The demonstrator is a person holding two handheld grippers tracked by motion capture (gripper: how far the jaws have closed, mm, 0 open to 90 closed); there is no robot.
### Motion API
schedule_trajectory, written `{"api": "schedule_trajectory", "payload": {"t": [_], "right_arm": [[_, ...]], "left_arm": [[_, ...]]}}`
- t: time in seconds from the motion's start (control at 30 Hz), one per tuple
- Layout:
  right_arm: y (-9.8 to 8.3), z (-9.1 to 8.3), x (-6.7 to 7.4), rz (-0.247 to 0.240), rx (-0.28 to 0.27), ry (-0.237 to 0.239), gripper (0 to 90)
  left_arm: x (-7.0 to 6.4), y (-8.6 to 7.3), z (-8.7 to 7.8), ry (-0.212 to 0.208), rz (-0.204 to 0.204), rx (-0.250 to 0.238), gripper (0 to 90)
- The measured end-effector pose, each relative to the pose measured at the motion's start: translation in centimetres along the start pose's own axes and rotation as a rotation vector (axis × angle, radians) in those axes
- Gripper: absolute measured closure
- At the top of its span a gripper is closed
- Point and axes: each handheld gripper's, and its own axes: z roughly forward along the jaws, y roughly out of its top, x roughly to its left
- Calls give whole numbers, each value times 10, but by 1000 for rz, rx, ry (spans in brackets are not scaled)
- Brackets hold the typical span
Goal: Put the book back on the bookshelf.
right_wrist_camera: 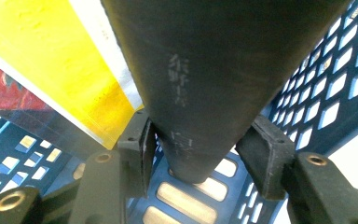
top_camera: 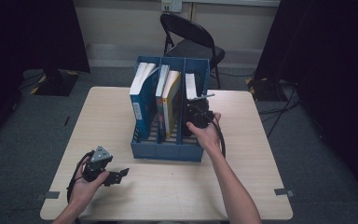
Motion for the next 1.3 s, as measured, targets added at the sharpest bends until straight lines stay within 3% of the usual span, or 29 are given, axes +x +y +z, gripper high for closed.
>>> {"api": "schedule_trajectory", "payload": {"t": [0.67,0.77,0.87,1.07,1.3], "right_arm": [[5,4,-4,-18,9,3,479],[3,3,-5,-10,-5,18,472],[0,0,-9,2,-26,62,429],[-7,-7,-2,-5,-49,71,338],[-18,-16,-4,8,-71,104,312]], "left_arm": [[1,1,1,7,-8,5,160],[1,0,1,7,-12,2,160],[4,-2,0,11,-18,7,160],[6,-2,-6,17,-22,-13,161],[10,-2,-11,29,-37,-35,161]]}}
